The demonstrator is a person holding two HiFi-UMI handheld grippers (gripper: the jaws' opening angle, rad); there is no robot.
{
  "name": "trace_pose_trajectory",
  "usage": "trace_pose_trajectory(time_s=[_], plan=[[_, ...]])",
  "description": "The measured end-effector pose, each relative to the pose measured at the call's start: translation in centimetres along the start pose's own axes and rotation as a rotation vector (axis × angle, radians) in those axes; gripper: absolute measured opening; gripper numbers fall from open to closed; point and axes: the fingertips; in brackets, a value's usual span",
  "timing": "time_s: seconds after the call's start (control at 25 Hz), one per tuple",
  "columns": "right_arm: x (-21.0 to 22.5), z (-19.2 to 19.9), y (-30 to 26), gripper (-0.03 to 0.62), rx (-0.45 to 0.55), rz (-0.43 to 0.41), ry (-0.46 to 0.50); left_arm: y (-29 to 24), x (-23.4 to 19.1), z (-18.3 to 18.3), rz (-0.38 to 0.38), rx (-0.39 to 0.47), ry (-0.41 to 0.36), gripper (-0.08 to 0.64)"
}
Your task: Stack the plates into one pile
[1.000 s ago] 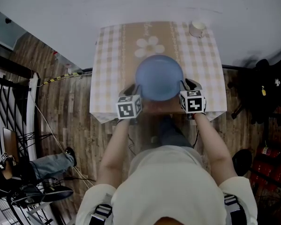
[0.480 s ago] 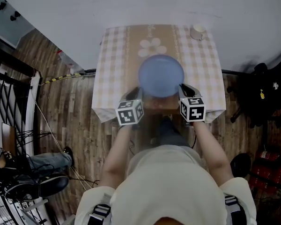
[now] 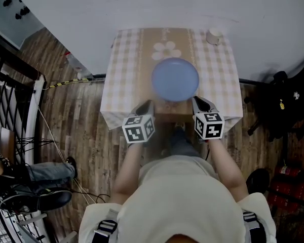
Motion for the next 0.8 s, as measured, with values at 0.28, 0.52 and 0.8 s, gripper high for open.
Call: trace_pose_trajectory(time_s=[0.28,0.52,0.8], plan=[[-1.5,1.1,1.6,0.006,0.018,-0.032,-0.032,2.6,0.1,1.2,0.021,-0.006,0.000,0.018],[-2.4,1.4,2.6,0.005,0.030,-0.056,-0.033,4.1,0.5,2.4,0.037,-0.014,0.004,0.018],[-3.4,1.7,2.9,0.003,0.036,-0.077,-0.023,4.6,0.8,2.7,0.041,-0.012,0.001,0.017]])
Point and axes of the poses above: the fingertips, and each gripper's own axes: y backward along the fingers, x to its right, z out of its underside, and after that the axes turned 9 degrees about -z, right-handed
